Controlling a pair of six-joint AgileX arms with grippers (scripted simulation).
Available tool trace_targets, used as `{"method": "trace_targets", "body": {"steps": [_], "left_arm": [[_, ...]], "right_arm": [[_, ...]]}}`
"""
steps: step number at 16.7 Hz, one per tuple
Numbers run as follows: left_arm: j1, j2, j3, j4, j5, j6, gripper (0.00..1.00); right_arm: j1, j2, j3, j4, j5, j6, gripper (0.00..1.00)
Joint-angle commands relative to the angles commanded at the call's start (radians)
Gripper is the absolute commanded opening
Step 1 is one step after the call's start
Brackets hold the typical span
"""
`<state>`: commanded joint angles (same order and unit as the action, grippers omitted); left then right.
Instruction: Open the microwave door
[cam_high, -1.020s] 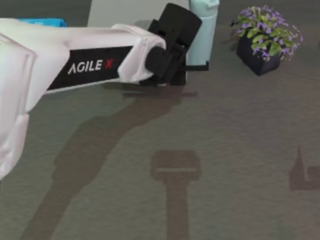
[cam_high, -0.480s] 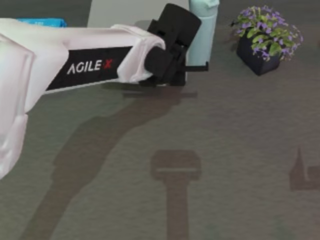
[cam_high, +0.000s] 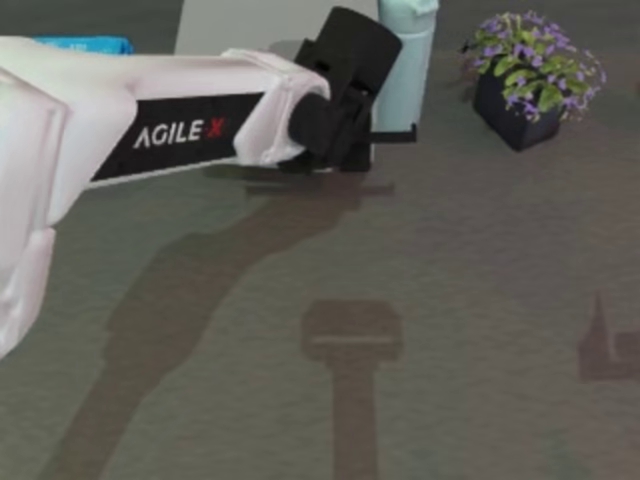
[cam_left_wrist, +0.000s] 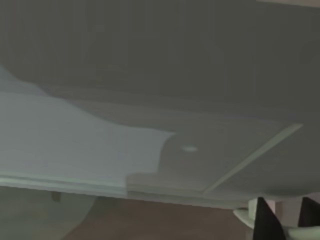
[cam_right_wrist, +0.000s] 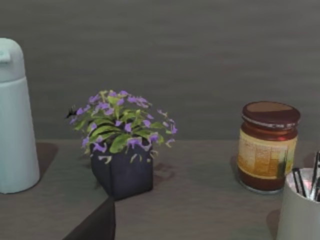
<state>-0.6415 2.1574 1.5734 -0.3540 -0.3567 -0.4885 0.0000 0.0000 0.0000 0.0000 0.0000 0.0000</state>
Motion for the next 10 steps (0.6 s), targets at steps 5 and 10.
{"method": "trace_targets", "body": {"steps": [5,10], "left_arm": [[0.0,0.0,0.0,0.0,0.0,0.0,0.0],[-0.007,0.002,0.001,0.002,0.007,-0.002,0.0]], "right_arm": [[0.0,0.0,0.0,0.0,0.0,0.0,1.0],[0.0,0.0,0.0,0.0,0.0,0.0,1.0]]}}
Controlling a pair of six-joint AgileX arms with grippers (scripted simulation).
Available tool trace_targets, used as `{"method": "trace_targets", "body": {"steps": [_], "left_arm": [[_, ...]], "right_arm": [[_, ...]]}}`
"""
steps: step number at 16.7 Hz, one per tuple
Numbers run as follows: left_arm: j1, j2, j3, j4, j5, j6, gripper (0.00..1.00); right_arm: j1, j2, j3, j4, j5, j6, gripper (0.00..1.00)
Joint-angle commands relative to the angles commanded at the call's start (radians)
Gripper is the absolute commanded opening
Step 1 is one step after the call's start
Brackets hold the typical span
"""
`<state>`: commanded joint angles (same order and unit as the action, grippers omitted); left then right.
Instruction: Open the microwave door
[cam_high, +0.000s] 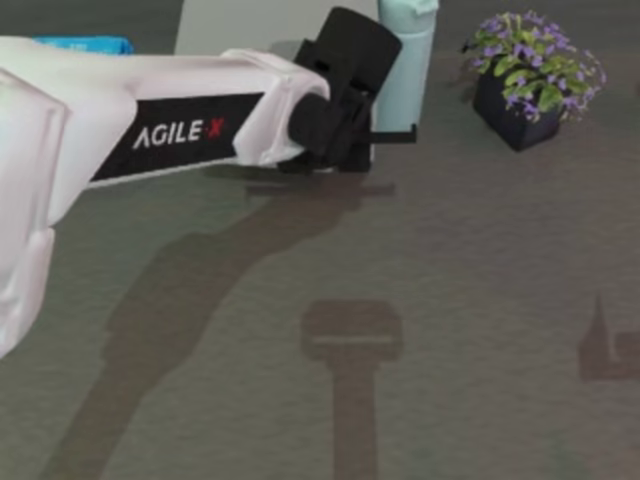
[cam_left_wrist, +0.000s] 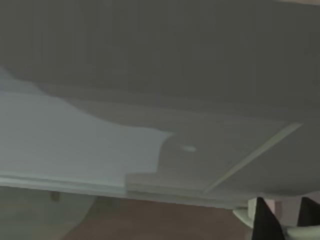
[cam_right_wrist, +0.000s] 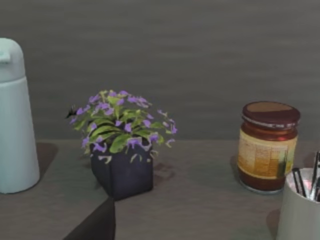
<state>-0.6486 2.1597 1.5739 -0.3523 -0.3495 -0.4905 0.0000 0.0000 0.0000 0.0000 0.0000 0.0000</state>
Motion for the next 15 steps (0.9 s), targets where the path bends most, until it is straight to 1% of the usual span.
{"method": "trace_targets", "body": {"steps": [7,15], "left_arm": [[0.014,-0.046,-0.073,0.046,0.031,0.057,0.0],[0.014,-0.046,-0.074,0.046,0.031,0.057,0.0]], "right_arm": [[0.0,0.0,0.0,0.0,0.0,0.0,1.0],[0.0,0.0,0.0,0.0,0.0,0.0,1.0]]}}
